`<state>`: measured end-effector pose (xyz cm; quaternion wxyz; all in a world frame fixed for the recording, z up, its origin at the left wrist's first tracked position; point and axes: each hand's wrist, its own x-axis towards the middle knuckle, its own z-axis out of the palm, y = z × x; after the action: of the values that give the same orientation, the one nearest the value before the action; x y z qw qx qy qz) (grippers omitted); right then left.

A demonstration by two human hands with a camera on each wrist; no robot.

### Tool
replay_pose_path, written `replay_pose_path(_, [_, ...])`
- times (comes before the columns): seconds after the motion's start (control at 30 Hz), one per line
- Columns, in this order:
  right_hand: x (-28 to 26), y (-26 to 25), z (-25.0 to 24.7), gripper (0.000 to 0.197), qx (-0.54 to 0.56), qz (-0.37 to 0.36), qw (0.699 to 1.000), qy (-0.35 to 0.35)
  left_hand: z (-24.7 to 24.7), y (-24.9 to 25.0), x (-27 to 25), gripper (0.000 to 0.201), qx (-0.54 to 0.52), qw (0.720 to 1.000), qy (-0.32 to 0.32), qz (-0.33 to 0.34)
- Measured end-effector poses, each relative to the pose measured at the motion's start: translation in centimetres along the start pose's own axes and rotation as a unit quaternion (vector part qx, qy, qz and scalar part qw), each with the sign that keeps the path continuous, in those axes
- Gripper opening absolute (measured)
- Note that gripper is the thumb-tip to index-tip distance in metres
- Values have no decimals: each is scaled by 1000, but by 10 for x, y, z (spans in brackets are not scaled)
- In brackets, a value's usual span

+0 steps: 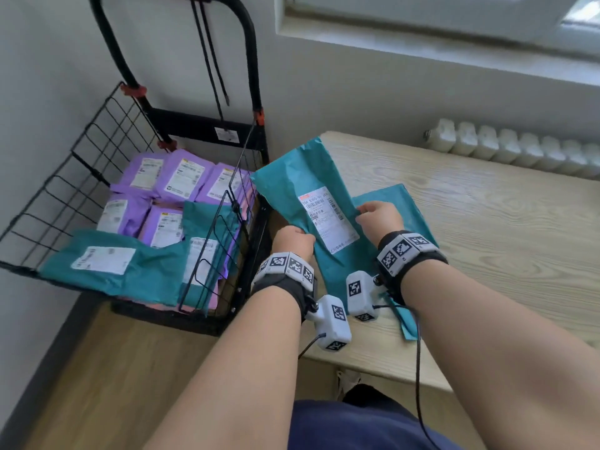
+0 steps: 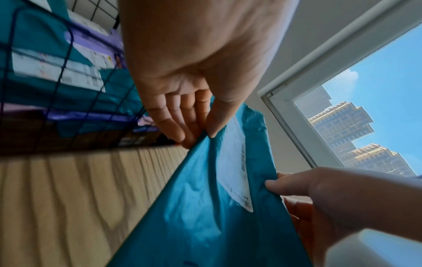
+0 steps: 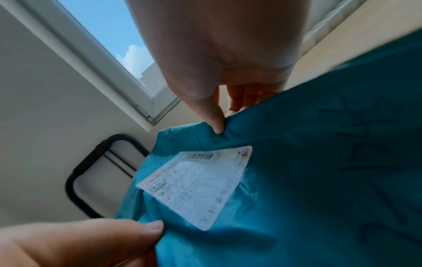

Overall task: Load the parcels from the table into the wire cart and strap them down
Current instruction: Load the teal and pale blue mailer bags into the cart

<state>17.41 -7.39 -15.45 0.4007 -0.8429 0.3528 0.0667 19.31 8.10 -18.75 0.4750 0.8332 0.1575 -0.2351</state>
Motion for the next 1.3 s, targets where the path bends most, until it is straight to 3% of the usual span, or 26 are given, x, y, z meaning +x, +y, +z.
replay_pose_path(0.23, [-39,-96,102,25,-8,-66,997,-44,-133,-50,31,23,-12,999,44,-11])
replay_pose_path(0.47, [-59,-168,197,26,-18,-113,990,-81,-230,-87,54,30,-117,986,86,-78])
replay_pose_path(0.53, [-57,-186,214,26,-29,-123,988,-93,-243,-98,70,29,-129,983,85,-99])
replay_pose_path(0.63, [-45,-211,236,29,-45,-137,984,-106,-250,-124,122,7,-150,975,93,-134])
replay_pose_path(0.8, [-17,-247,273,35,-76,-151,974,-153,-268,-146,181,43,-179,959,133,-174])
replay_pose_path(0.93, [3,-267,301,42,-133,-177,955,-198,-290,-115,165,14,-163,960,143,-177])
replay_pose_path(1.1, [24,-286,337,49,-189,-199,936,-219,-294,-131,193,38,-160,958,137,-195])
replay_pose_path(1.3, [44,-295,391,53,-232,-195,921,-246,-294,-187,261,19,-125,957,121,-230])
